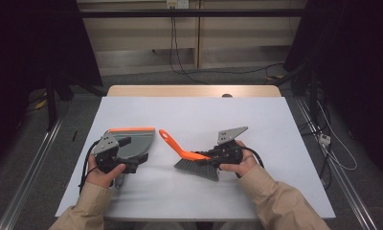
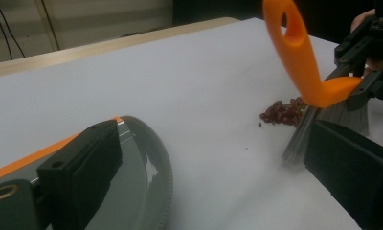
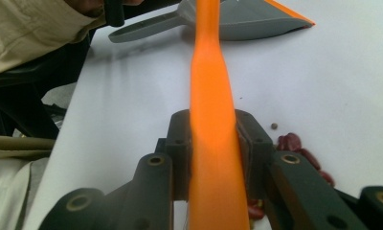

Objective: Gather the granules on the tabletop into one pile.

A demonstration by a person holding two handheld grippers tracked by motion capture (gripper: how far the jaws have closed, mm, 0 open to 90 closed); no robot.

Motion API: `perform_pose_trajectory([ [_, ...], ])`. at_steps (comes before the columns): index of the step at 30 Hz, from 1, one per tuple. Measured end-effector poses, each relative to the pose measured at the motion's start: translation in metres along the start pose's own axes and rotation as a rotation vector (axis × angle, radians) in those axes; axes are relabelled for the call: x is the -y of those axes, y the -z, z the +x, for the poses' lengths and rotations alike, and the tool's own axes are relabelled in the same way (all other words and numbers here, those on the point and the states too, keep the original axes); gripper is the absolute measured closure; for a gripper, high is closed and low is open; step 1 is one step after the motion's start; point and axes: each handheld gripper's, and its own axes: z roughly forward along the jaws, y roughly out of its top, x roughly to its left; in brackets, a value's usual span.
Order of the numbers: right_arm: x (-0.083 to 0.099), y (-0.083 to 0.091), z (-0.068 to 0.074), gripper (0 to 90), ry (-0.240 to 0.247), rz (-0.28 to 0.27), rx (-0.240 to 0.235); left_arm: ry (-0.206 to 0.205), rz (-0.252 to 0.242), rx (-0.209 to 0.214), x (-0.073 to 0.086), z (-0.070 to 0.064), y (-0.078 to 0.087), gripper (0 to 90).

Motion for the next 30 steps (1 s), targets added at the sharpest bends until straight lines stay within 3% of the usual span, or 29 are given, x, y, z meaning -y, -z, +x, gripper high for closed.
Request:
perform_pose_trajectory([
  [8,-0.008,-0.003,-0.016,71.1,-0.001,0.000,0.021,-0.004,0.002,-0.001,0.000,0.001,0.000,5.7],
  [14,-0.014,-0.007,-0.019,71.1,-0.004,-0.019,0.028,-0.004,0.000,0.003,0.000,0.000,0.000,5.7],
  [18,-0.019,-0.007,-0.015,71.1,-0.030,-0.059,0.017,-0.007,0.001,0.000,0.000,0.001,0.001,5.7],
  [21,-0.029,-0.002,-0.011,71.1,-0.074,-0.119,0.060,-0.003,-0.002,0.003,0.000,0.000,0.000,5.7],
  [24,-0.039,-0.002,-0.005,71.1,-0.107,-0.147,0.161,-0.005,-0.003,0.004,0.000,0.000,0.000,5.7],
  [27,-0.041,-0.015,-0.003,71.1,-0.180,-0.153,0.221,-0.009,-0.005,0.003,0.000,0.001,0.001,5.7],
  [30,-0.038,-0.034,-0.001,71.1,-0.222,-0.137,0.248,-0.013,-0.006,0.002,-0.001,0.001,0.003,5.7],
])
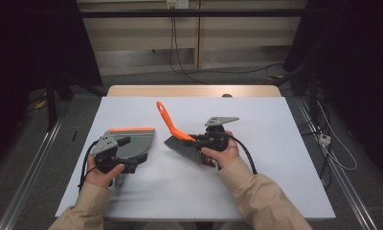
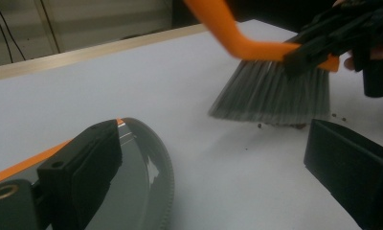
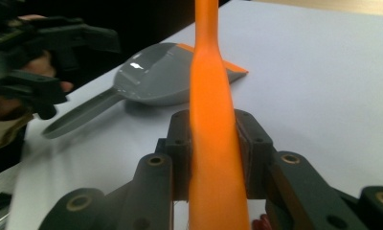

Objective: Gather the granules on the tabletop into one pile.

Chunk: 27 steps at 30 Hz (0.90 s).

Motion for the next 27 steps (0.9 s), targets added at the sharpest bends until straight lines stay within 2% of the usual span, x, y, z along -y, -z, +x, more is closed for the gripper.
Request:
perform_pose_trajectory([
  [3,0.006,-0.012,0.004,71.0,-0.022,0.027,0.036,0.001,-0.002,0.001,0.000,0.000,0.000,5.7],
  [4,0.009,-0.015,0.002,71.1,-0.043,0.049,0.050,0.002,-0.003,0.002,0.000,-0.001,0.001,5.7],
  [5,0.011,-0.015,0.001,71.1,-0.040,0.051,0.078,0.002,-0.005,0.003,0.000,-0.001,0.001,5.7],
  [6,0.012,-0.013,0.000,71.1,-0.047,0.051,0.090,-0.004,-0.004,0.002,0.000,-0.001,0.002,5.7],
  [7,0.012,-0.009,-0.003,71.1,-0.082,0.053,0.094,-0.003,-0.006,0.002,0.000,-0.001,0.002,5.7],
  [10,0.015,0.001,-0.008,71.1,-0.097,0.048,0.130,-0.002,-0.004,0.001,0.000,0.000,0.002,5.7],
  [14,0.017,0.008,-0.011,71.1,-0.129,0.022,0.121,-0.004,-0.002,0.003,0.000,-0.002,0.001,5.7],
  [17,0.016,0.011,-0.010,71.0,-0.169,-0.021,0.078,-0.006,-0.004,0.007,-0.001,-0.002,0.000,5.7],
  [22,0.007,0.024,-0.002,71.1,-0.098,-0.057,0.111,-0.001,-0.004,0.010,-0.001,-0.001,0.000,5.7],
  [27,0.004,0.050,-0.004,71.0,-0.039,-0.066,0.210,0.001,-0.007,0.020,-0.001,-0.002,0.000,5.7],
])
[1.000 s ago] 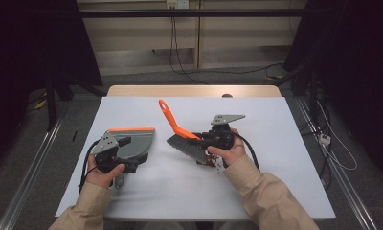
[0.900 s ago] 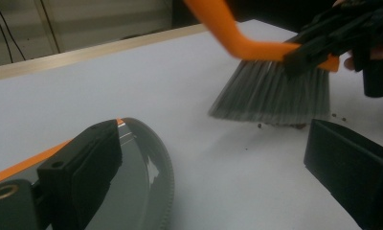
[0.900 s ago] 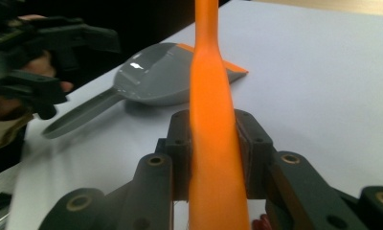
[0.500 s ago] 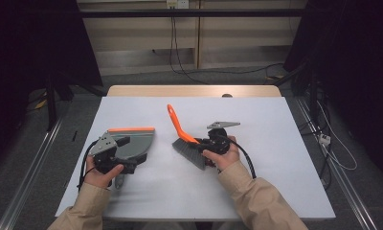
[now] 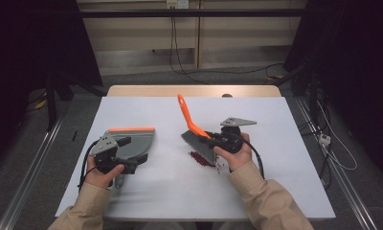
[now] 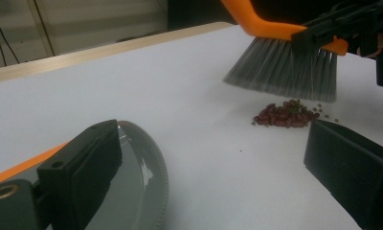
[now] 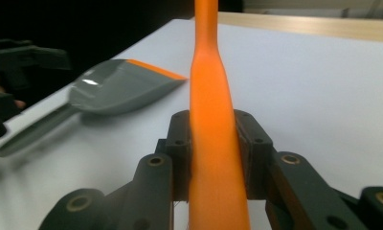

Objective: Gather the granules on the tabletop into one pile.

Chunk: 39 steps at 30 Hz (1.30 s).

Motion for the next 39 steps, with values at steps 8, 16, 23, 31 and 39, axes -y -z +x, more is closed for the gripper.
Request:
perform_pose_trajectory([
  [8,0.018,0.037,-0.017,71.1,0.019,-0.025,0.248,0.004,-0.005,0.011,0.000,0.000,-0.001,5.7],
  [16,0.042,0.036,-0.012,71.1,0.049,-0.024,0.402,-0.004,0.000,0.017,-0.001,-0.003,-0.002,5.7],
  [23,0.044,0.013,0.009,71.1,0.126,-0.031,0.416,-0.010,0.001,0.016,-0.001,-0.004,-0.002,5.7],
  [31,0.041,0.004,0.012,71.1,0.109,-0.060,0.413,-0.014,0.004,0.017,-0.001,-0.005,-0.002,5.6],
  [39,0.038,0.000,0.011,71.0,0.079,-0.093,0.380,-0.015,0.006,0.016,-0.001,-0.005,-0.002,5.6],
])
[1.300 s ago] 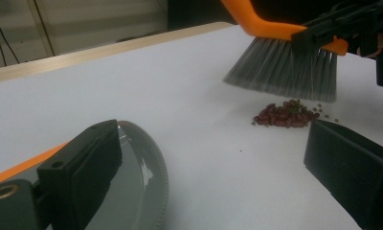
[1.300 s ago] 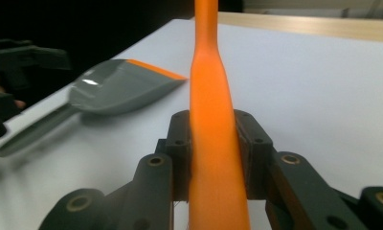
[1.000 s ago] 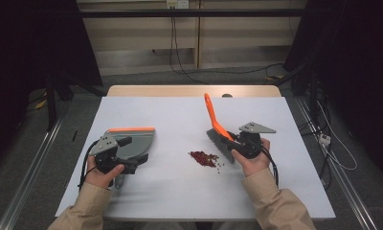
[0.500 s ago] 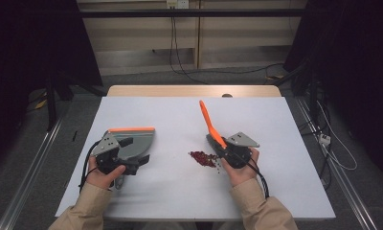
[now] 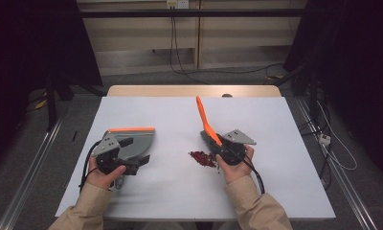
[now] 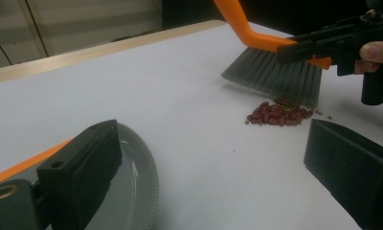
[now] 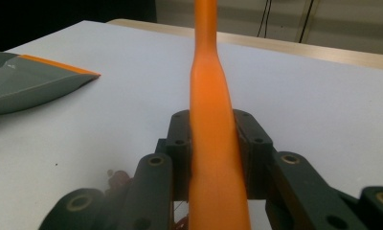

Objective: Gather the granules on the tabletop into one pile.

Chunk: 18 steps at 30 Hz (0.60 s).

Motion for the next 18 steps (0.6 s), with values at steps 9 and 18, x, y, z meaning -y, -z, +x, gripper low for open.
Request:
perform_pose_trajectory([
  [9,0.003,0.020,-0.005,71.1,0.044,-0.007,0.051,-0.010,-0.002,-0.001,0.000,-0.001,0.000,5.6],
  [18,0.008,0.007,0.011,71.1,0.058,0.012,0.033,-0.005,-0.003,-0.001,-0.001,-0.002,0.001,5.6],
])
